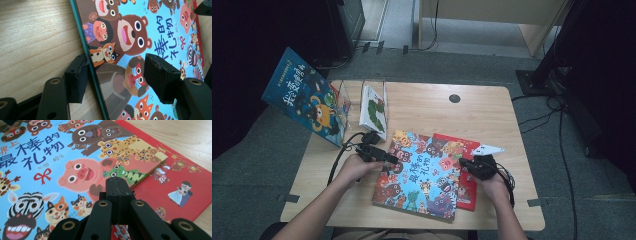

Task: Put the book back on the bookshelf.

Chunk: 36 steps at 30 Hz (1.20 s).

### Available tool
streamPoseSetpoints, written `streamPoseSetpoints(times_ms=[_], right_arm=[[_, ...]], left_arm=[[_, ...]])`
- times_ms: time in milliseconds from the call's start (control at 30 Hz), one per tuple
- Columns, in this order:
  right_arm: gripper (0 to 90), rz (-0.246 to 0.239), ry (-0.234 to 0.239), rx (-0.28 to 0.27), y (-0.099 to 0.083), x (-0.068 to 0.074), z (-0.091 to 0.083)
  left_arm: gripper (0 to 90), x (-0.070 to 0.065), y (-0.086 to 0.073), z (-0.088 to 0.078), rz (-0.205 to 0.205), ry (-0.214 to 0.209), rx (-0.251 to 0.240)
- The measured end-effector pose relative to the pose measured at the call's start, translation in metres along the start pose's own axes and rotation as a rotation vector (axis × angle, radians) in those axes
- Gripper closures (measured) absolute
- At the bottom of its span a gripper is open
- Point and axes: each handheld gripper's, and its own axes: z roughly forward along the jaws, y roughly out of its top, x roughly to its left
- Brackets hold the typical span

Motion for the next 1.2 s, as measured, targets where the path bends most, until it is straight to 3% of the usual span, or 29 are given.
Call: streamPoseSetpoints(times_ms=[33, 100, 167, 233, 400, 533, 767, 967, 1200], right_arm=[[90.0, -0.007, 0.002, 0.000, -0.001, 0.000, -0.001], [90.0, -0.025, -0.019, 0.064, -0.004, 0.000, 0.000], [90.0, 0.013, -0.015, 0.064, -0.005, 0.001, -0.001], [90.0, -0.023, -0.026, 0.067, -0.004, 0.003, 0.000], [90.0, -0.031, -0.033, 0.065, -0.005, 0.003, 0.000], [90.0, -0.018, -0.028, 0.056, -0.005, 0.003, 0.000], [90.0, 0.003, -0.026, 0.052, -0.006, 0.002, 0.000], [90.0, 0.022, -0.021, 0.047, -0.006, 0.002, 0.000], [90.0, 0.034, -0.016, 0.041, -0.007, 0.001, 0.001]], left_arm=[[37.1, 0.000, 0.000, 0.000, 0.000, -0.001, 0.000], [36.5, -0.001, 0.000, 0.000, -0.002, 0.002, 0.002], [36.3, -0.001, 0.000, 0.001, -0.002, 0.005, 0.002], [36.4, -0.001, 0.001, 0.000, 0.000, 0.004, 0.004], [39.3, 0.002, 0.002, 0.000, -0.034, -0.013, 0.002], [43.2, 0.002, 0.003, 0.000, -0.054, -0.004, 0.002], [45.8, -0.002, 0.007, -0.001, -0.046, 0.031, 0.037], [47.5, -0.001, 0.008, -0.006, -0.082, -0.001, 0.024], [48.5, -0.006, 0.012, -0.021, -0.083, -0.041, -0.013]])
